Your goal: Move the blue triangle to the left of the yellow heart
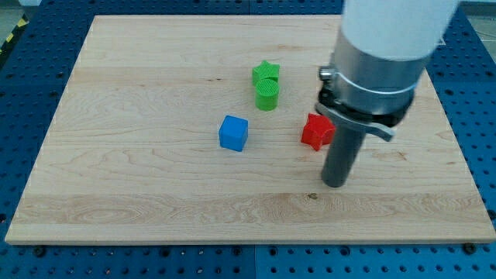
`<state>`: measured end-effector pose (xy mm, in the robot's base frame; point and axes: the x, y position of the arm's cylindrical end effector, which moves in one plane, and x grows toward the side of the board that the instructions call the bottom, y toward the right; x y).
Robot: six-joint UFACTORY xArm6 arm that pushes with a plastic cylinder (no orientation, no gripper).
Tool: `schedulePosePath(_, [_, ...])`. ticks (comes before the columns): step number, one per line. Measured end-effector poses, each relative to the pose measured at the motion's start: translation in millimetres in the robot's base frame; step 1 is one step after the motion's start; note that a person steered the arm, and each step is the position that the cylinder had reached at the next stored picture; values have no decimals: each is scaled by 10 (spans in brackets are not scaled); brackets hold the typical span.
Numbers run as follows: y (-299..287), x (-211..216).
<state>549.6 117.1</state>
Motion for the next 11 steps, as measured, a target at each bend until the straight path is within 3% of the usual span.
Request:
schedulePosePath(4, [290,-3])
schedulePosePath(7, [-44,-584])
schedulePosePath(9, [-22,-678])
schedulePosePath(11, [152,-1051])
